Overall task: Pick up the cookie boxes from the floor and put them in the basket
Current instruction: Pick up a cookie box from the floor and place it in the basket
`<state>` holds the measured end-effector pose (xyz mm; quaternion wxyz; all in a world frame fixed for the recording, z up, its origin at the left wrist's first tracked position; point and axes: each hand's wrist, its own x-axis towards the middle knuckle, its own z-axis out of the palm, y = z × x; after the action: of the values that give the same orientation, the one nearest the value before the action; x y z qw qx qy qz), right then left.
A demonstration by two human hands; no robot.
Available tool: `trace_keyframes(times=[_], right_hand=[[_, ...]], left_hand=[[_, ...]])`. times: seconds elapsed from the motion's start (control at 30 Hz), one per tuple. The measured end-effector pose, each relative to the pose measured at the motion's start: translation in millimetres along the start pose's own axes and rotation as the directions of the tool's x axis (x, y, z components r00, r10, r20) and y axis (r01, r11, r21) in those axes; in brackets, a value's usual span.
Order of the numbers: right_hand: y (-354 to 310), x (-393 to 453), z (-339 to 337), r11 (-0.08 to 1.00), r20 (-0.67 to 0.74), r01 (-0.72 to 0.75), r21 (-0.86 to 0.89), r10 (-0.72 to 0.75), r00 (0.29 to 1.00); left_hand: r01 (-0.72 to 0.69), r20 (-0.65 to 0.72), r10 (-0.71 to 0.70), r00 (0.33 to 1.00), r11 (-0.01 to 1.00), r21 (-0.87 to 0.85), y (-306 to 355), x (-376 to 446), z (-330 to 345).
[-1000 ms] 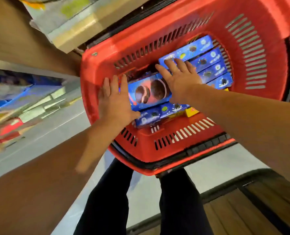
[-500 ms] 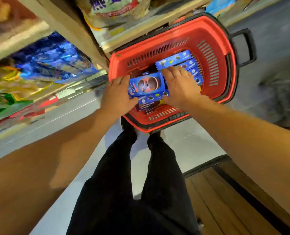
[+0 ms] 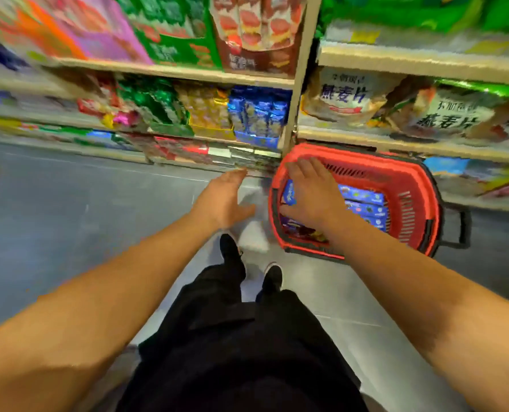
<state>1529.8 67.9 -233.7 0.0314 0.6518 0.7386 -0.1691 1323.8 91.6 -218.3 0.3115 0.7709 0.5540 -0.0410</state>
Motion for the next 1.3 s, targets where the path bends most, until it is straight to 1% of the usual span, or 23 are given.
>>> trace_keyframes(times=[0.13,0.2,0.23,0.3,0.37,0.43,0.5,0.6,0.7,0.8,0.87,1.0,1.13,1.3], right_hand=[[-61,12,-5,0.965,0.069,0.231,-0.125,-0.224,0.972],[-90,17,-5,0.939,0.1,0.31,-0.148,-0.298,0.949],[-111,20,-2,0.916,0.128,0.367,-0.159,-0.349,0.928],[-146,26,6,0.884,0.182,0.437,-0.167,-0.409,0.894],[-185,32,15,0.826,0.243,0.53,-0.19,-0.484,0.841],[-230,37,27,0.777,0.287,0.598,-0.197,-0.537,0.793],[-276,42,38,0.719,0.321,0.658,-0.221,-0.584,0.746],[-344,48,52,0.647,0.396,0.724,-0.239,-0.616,0.681],[-417,52,71,0.575,0.429,0.785,-0.229,-0.665,0.612],[-481,58,84,0.547,0.469,0.814,-0.195,-0.677,0.568],[-530,57,93,0.505,0.503,0.843,-0.184,-0.688,0.523],[-614,60,105,0.377,0.547,0.912,-0.165,-0.734,0.402],[-695,72,120,0.258,0.579,0.959,-0.116,-0.767,0.276],[-797,112,139,0.107,0.581,0.991,-0.083,-0.803,0.135]], left_hand=[[0.161,-0.124,-0.176,0.977,0.98,-0.12,-43,-56,-5],[0.242,-0.143,-0.267,0.953,0.956,-0.168,-66,-78,-4],[0.299,-0.151,-0.329,0.932,0.934,-0.194,-81,-94,-2],[0.367,-0.192,-0.407,0.893,0.906,-0.213,-107,-122,3],[0.437,-0.218,-0.491,0.844,0.863,-0.252,-137,-150,9],[0.507,-0.214,-0.581,0.785,0.802,-0.317,-171,-181,17],[0.548,-0.214,-0.647,0.732,0.745,-0.38,-204,-208,24],[0.592,-0.21,-0.727,0.654,0.665,-0.456,-248,-247,27],[0.646,-0.179,-0.81,0.559,0.56,-0.518,-299,-289,26],[0.667,-0.173,-0.865,0.471,0.478,-0.572,-339,-326,22],[0.676,-0.158,-0.901,0.404,0.41,-0.612,-368,-357,16],[0.701,-0.125,-0.956,0.267,0.281,-0.656,-416,-408,4],[0.713,-0.076,-0.99,0.117,0.137,-0.688,-462,-440,-9],[0.666,-0.015,-0.999,-0.036,-0.013,-0.746,-531,-455,-33]])
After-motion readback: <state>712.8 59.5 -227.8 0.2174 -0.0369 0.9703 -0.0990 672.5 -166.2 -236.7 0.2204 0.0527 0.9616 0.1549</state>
